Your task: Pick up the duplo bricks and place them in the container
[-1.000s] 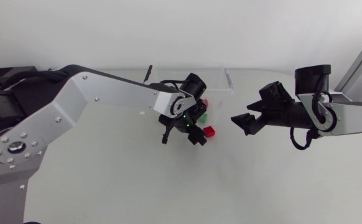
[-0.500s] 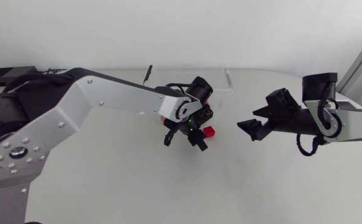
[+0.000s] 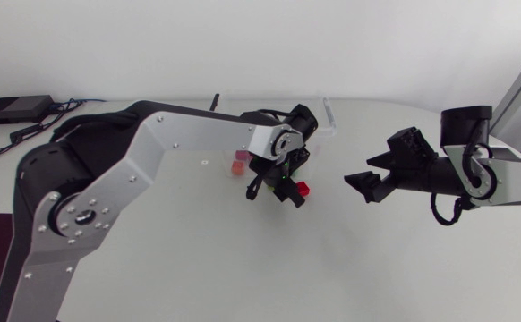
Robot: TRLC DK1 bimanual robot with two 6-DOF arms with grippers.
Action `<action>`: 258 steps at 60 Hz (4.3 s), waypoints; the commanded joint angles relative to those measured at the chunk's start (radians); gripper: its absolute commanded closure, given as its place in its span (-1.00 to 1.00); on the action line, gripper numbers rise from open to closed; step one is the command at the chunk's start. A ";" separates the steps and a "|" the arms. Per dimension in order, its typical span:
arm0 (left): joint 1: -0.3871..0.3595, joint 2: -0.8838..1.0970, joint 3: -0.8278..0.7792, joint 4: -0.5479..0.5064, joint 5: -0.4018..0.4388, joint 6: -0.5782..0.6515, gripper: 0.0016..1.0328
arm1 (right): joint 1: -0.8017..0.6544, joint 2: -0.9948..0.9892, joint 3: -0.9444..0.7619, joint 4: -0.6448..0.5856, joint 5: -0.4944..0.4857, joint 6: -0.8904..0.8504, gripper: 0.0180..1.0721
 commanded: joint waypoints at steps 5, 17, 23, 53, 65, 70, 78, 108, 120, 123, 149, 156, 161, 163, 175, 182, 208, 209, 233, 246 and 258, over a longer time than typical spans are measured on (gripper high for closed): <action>0.017 0.090 0.136 -0.128 0.001 -0.050 0.17 | -0.022 -0.015 -0.038 0.005 -0.014 -0.030 -0.85; 0.018 0.075 0.105 -0.095 0.001 -0.057 0.11 | -0.035 -0.024 -0.039 0.001 -0.020 -0.036 -0.85; 0.017 0.066 0.090 -0.085 0.001 -0.060 0.11 | -0.038 -0.024 -0.038 0.001 -0.020 -0.042 -0.85; 0.050 0.175 0.282 -0.232 0.104 -0.061 0.31 | -0.047 -0.024 -0.050 -0.010 -0.032 -0.067 -0.85; 0.032 0.186 0.300 -0.255 0.104 -0.058 0.32 | -0.053 -0.032 -0.054 -0.010 -0.034 -0.069 -0.85; 0.015 0.187 0.300 -0.266 0.104 -0.050 0.32 | -0.053 -0.033 -0.053 -0.013 -0.034 -0.070 -0.85; -0.009 0.182 0.283 -0.282 0.136 -0.037 0.31 | -0.053 -0.042 -0.054 -0.022 -0.035 -0.072 -0.85; 0.032 0.023 0.061 -0.157 0.142 -0.047 -0.50 | 0.063 0.071 -0.038 -0.053 -0.014 -0.018 -0.85; 0.044 -0.172 -0.216 0.049 0.138 -0.050 -0.59 | 0.186 0.237 0.031 0.050 0.075 0.105 -0.85; 0.050 -0.218 -0.281 0.106 0.135 -0.050 -0.59 | 0.218 0.269 0.064 0.055 0.097 0.123 -0.85; 0.121 -0.427 -0.536 0.285 0.116 -0.043 -0.62 | 0.301 0.496 0.249 0.081 0.201 0.200 -0.61; 0.139 -0.503 -0.593 0.325 0.115 -0.041 -0.62 | 0.310 0.524 0.271 0.087 0.215 0.205 -0.19; 0.149 -0.558 -0.631 0.363 0.112 -0.034 -0.62 | 0.318 0.527 0.269 0.096 0.215 0.205 0.32; 0.152 -0.580 -0.640 0.374 0.106 -0.034 -0.62 | 0.318 0.525 0.268 0.094 0.213 0.205 0.51; 0.181 -0.677 -0.670 0.426 0.095 -0.032 -0.68 | 0.317 0.350 0.173 0.081 0.212 0.191 0.53; 0.207 -0.709 -0.663 0.481 0.095 -0.029 -0.68 | 0.297 0.206 0.153 0.012 0.207 0.185 0.53; 0.256 -0.663 -0.551 0.578 0.096 -0.023 -0.79 | 0.275 0.039 0.366 -0.149 0.192 0.234 0.53; 0.256 -0.663 -0.553 0.583 0.096 -0.023 -0.79 | 0.275 0.050 0.381 -0.148 0.192 0.237 0.53; 0.290 -0.628 -0.556 0.666 0.100 -0.015 -0.82 | 0.292 0.415 0.680 -0.107 0.232 0.290 0.10; 0.325 -0.706 -0.637 0.679 0.104 -0.006 -0.87 | 0.294 0.349 0.608 -0.054 0.242 0.272 -0.61; 0.369 -0.784 -0.726 0.687 0.144 0.000 -0.87 | 0.317 0.117 0.381 0.019 0.219 0.235 -0.61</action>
